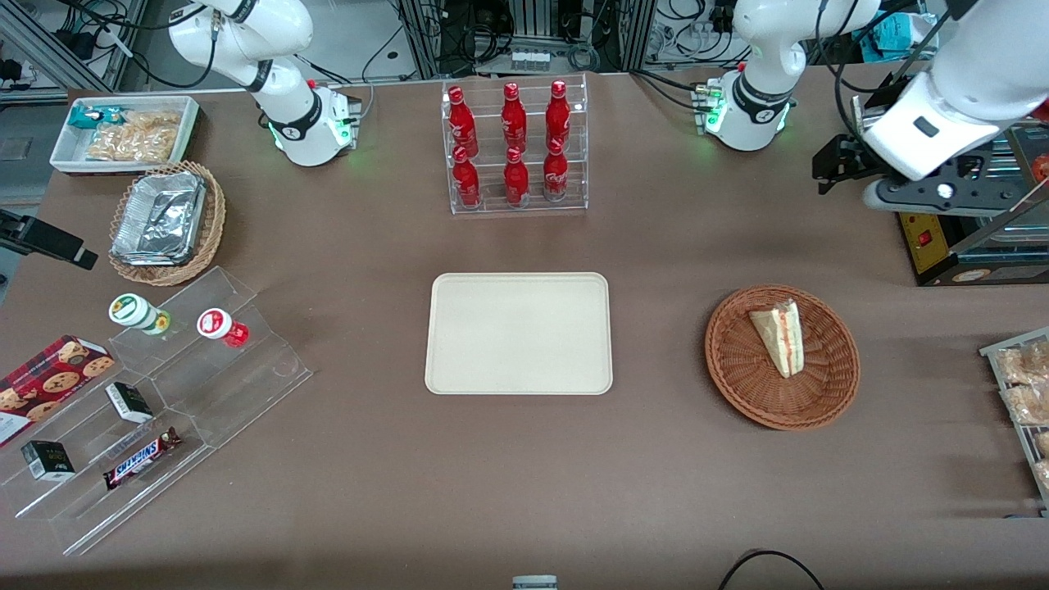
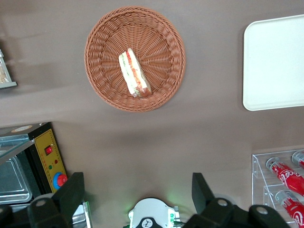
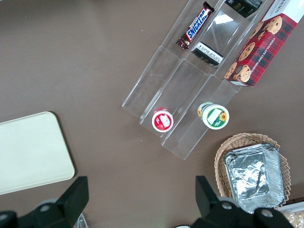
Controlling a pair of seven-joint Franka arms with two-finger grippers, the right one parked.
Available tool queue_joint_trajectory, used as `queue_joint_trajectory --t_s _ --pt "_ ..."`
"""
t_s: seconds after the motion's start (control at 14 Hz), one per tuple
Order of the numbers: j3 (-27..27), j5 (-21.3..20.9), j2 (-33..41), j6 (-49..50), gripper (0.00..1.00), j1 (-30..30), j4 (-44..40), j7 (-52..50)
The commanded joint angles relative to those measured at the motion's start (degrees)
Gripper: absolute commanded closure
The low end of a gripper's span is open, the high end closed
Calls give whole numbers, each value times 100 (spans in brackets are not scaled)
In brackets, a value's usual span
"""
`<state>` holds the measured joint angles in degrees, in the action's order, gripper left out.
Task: Place sandwich from basket to tray
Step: 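Move the left gripper over the sandwich in the wicker basket, then lower the left gripper and close it on the wrapped sandwich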
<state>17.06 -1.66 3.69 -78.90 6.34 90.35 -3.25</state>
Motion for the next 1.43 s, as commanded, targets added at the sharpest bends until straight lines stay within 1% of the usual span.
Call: queue_joint_trajectory --t_s 0.0,0.21,0.29,0.43,0.5,0.64,0.79,1.0,1.36 --pt "-45 78 131 112 0 -54 35 9" --pt "-53 78 88 7 0 -54 280 -9" --pt "-53 61 35 -202 0 -54 560 -9" --pt "-298 69 -44 -1035 0 -36 1498 -183" --pt "-334 69 -53 -1683 0 -36 2008 -428" --pt "-343 61 -411 -2940 0 -36 2801 -998" --pt "-343 52 -833 -3927 0 25 3321 -1615" --pt "-343 87 -1440 -4597 0 139 3419 -2063" --pt "-352 87 -1827 -4905 0 175 3410 -2250"
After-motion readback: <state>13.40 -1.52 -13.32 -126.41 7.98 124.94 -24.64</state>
